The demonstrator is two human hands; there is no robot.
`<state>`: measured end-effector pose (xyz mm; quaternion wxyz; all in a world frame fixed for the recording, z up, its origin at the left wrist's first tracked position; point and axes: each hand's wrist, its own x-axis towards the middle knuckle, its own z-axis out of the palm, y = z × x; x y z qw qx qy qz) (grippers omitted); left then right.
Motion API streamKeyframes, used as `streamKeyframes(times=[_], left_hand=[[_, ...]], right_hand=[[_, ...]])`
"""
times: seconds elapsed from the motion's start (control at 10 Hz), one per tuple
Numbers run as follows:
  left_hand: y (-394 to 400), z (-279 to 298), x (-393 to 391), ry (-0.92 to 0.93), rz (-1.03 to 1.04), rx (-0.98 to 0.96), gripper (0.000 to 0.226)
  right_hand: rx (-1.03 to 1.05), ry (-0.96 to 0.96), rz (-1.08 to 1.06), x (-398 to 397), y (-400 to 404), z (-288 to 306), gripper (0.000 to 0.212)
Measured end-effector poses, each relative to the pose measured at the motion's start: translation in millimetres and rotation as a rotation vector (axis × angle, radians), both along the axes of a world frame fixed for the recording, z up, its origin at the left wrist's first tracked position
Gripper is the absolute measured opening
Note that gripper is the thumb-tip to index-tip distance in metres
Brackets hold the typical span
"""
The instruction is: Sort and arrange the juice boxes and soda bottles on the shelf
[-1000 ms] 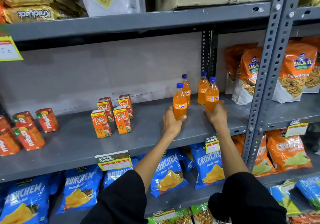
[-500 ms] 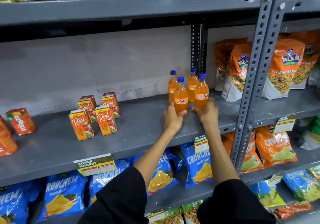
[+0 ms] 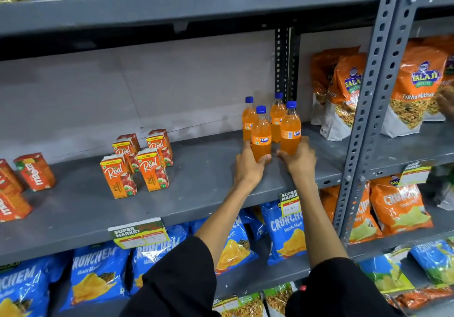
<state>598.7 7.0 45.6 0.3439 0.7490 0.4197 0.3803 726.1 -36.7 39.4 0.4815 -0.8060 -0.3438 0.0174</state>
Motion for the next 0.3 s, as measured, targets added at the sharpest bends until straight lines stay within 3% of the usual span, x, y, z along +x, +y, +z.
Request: streamKeyframes(times=[0.3], left_hand=[[-2.5,1.3,-18.9,-0.021,-0.144,-0.043,0.072]], right_hand=[[0.071,-0.027,-0.071,-25.2,-19.8,4.2,0.060]])
